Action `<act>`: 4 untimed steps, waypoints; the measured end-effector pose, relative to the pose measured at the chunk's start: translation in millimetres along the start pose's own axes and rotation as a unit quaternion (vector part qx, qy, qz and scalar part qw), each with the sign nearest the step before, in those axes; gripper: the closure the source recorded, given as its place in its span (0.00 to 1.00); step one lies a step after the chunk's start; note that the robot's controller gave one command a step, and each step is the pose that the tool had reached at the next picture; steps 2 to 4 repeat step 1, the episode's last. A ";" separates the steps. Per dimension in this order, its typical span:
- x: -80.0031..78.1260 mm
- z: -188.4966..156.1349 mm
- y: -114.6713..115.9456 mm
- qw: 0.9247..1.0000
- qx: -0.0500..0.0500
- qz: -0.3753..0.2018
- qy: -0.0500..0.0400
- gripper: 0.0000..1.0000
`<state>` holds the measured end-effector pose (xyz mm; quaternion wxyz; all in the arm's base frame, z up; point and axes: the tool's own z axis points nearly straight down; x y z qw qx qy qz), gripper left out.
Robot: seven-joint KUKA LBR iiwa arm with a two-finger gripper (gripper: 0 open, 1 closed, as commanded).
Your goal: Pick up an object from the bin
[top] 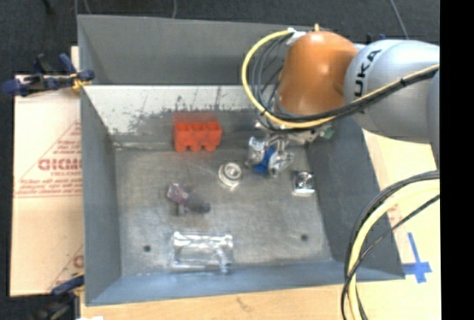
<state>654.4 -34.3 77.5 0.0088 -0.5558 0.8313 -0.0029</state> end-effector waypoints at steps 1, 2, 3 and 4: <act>11.5 -198.2 2.4 0.993 -0.002 -0.118 0.003 1.00; 11.5 -198.2 2.4 0.993 -0.002 -0.118 0.003 1.00; 11.5 -198.2 2.4 0.993 -0.002 -0.118 0.003 1.00; 11.5 -198.2 2.4 0.993 -0.002 -0.118 0.003 1.00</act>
Offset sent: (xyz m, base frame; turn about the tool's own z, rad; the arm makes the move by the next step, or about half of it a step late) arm -0.0123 -0.0094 0.1917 -0.2396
